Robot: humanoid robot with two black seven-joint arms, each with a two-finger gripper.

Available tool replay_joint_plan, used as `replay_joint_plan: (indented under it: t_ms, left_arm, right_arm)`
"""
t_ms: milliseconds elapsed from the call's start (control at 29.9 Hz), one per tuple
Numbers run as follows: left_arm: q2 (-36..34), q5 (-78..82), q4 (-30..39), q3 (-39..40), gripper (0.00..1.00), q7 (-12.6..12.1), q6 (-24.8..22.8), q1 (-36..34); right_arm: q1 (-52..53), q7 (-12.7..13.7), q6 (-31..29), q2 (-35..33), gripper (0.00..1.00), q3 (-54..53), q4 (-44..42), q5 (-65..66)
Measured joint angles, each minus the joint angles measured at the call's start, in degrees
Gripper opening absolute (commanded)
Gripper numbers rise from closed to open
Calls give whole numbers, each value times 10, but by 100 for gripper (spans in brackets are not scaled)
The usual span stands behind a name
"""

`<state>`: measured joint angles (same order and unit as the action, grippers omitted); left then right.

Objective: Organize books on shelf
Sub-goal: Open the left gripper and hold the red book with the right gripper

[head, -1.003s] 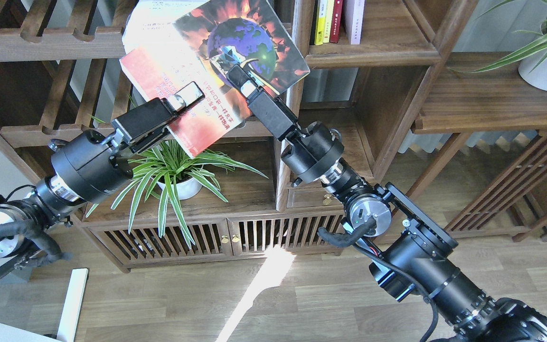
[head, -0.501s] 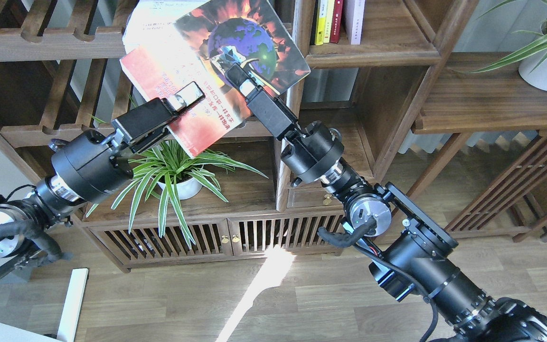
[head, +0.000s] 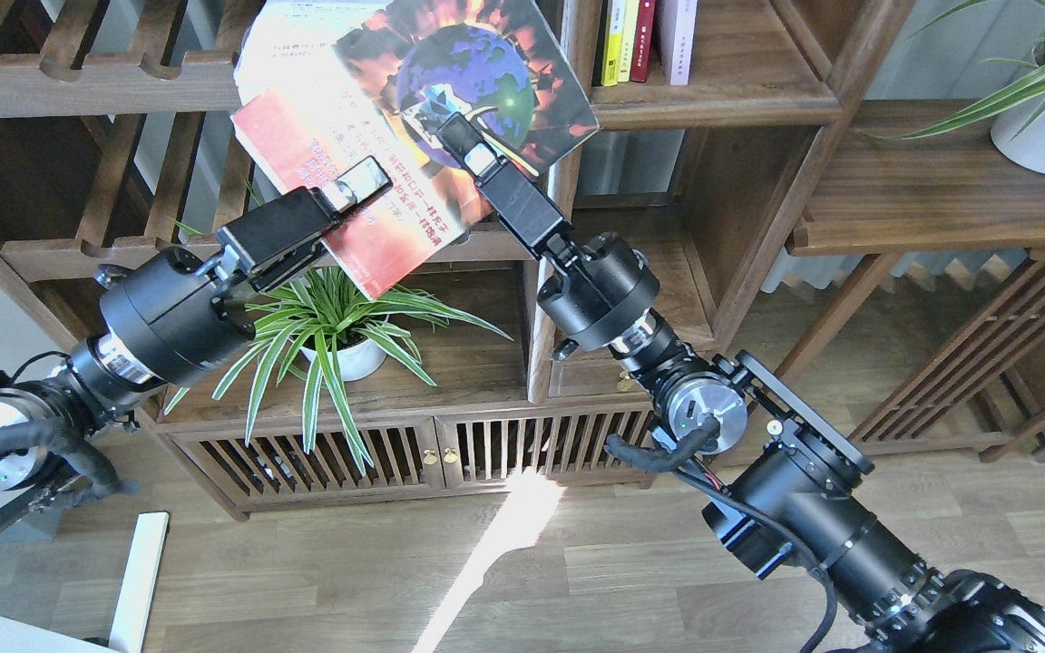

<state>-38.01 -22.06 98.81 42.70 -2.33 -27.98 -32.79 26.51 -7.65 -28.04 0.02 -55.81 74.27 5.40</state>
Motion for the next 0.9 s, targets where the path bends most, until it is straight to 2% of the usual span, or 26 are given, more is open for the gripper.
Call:
replay_joint_plan:
  t_ms: [67, 167, 368, 635, 902]
  left_arm:
    - [0, 6, -1, 3, 39, 0, 0, 0]
    - [0, 22, -2, 15, 60, 0, 0, 0]
    - [1, 37, -7, 37, 83, 0, 0, 1]
    - [1, 56, -23, 42, 98, 1, -1, 4]
    - [-5, 70, -52, 49, 98, 1, 0, 16]
  right_arm:
    - [0, 0, 0, 0, 5, 0, 0, -1]
    - [0, 0, 2, -1, 5, 0, -2, -3]
    - [-1, 1, 1, 0, 5, 0, -1, -2]
    - [-1, 1, 1, 0, 5, 0, -3, -4]
    - [3, 2, 0, 0, 3, 0, -1, -5]
